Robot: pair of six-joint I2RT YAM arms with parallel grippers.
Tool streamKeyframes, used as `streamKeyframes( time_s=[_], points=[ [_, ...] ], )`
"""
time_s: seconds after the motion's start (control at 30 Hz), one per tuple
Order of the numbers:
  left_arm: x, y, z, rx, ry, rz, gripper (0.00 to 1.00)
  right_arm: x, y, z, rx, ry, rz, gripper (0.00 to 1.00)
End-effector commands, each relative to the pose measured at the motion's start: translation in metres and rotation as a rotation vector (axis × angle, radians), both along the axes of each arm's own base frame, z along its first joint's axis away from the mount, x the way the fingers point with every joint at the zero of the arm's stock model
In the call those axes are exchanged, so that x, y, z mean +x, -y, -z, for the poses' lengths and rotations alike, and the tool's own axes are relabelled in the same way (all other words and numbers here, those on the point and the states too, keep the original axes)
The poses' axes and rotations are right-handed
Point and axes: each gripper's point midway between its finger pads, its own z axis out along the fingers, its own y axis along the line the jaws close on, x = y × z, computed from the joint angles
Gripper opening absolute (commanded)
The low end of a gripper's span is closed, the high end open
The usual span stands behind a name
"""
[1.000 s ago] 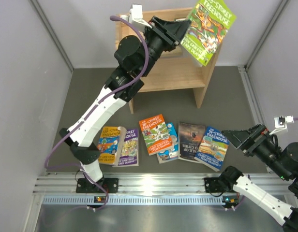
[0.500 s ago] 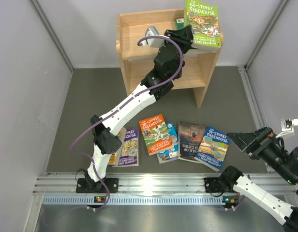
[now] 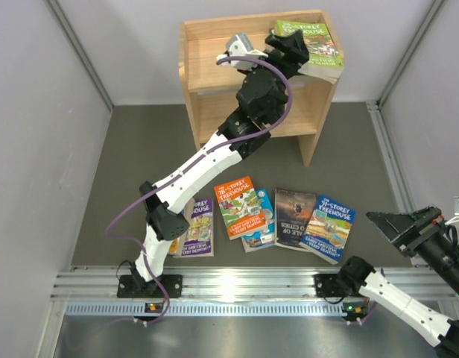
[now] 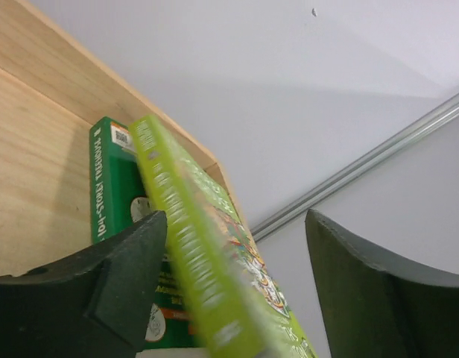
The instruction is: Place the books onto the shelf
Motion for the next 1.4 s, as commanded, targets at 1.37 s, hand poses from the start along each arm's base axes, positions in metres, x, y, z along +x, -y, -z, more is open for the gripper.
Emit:
streamKeyframes(
  time_s=[1.37],
  points=[
    [-0.14, -0.099, -0.003, 0.566, 0.167, 0.34, 0.99, 0.006, -0.017, 0.026, -0.016, -0.055, -0.051, 1.0]
  ],
)
